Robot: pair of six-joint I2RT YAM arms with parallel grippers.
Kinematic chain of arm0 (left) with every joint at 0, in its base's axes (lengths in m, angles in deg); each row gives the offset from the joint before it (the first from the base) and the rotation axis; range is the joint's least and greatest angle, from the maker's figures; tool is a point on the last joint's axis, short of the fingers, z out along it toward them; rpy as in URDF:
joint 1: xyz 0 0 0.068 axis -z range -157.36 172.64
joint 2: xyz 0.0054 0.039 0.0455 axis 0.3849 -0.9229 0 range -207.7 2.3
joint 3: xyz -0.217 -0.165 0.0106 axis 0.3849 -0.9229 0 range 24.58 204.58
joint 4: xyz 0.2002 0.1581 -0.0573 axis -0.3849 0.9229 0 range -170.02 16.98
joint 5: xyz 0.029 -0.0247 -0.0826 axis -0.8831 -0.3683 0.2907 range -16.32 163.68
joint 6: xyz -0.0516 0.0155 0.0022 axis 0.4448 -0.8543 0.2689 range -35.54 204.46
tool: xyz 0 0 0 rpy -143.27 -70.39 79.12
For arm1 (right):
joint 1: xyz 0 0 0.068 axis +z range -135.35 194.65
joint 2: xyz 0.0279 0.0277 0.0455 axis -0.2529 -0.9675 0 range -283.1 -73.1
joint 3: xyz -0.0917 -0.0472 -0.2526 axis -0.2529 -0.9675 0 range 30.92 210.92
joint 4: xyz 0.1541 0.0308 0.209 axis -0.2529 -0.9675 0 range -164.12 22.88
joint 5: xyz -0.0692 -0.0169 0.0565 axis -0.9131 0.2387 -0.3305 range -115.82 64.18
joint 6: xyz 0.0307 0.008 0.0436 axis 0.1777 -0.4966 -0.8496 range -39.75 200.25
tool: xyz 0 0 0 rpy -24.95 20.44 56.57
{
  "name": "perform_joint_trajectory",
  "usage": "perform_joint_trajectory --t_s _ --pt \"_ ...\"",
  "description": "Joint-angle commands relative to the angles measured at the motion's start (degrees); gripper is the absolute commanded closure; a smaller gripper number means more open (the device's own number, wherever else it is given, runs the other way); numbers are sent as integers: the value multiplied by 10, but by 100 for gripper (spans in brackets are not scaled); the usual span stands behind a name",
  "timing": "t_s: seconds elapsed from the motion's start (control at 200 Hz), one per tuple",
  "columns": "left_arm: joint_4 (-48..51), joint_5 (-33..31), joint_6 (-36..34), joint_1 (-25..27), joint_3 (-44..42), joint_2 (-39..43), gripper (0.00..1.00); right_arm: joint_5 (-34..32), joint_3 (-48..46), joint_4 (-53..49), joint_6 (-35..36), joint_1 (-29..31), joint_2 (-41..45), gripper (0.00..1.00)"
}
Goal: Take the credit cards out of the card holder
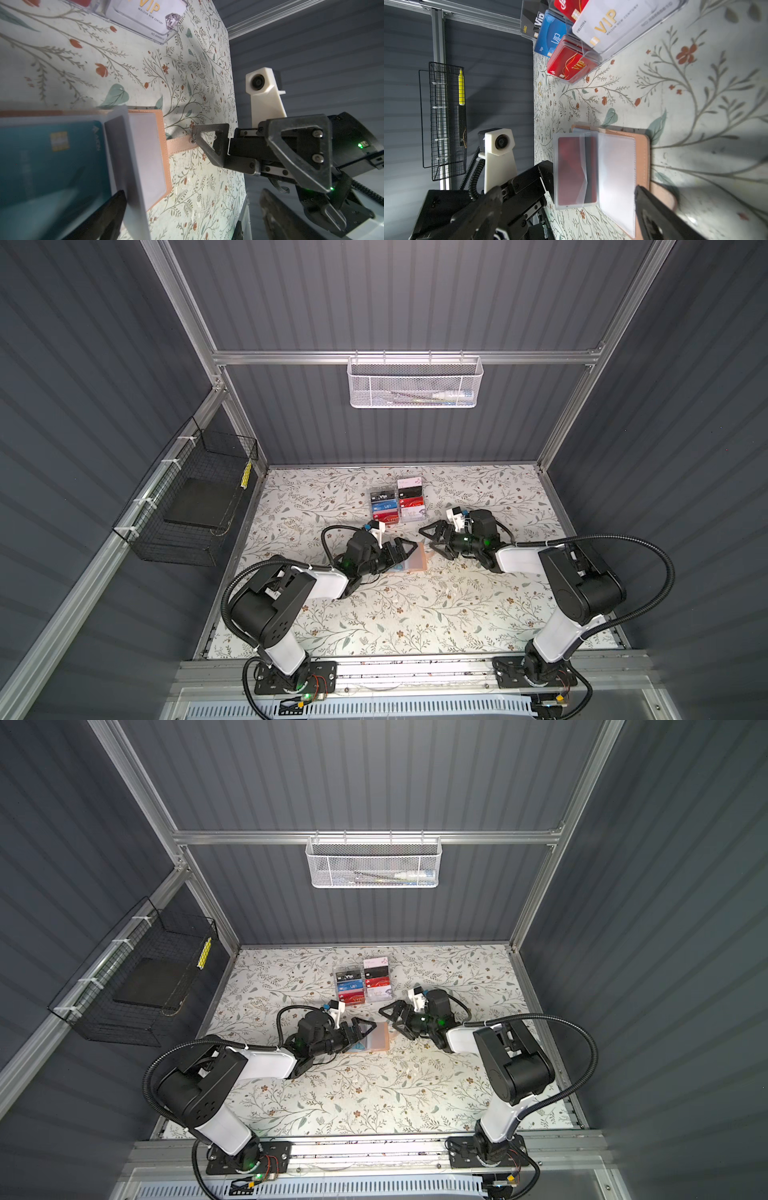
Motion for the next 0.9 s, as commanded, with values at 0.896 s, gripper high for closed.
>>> perform_joint_trajectory --t_s 0.896 --pt "49 -8 -7 -63 -57 128 0 -22 1 -32 41 18 32 1"
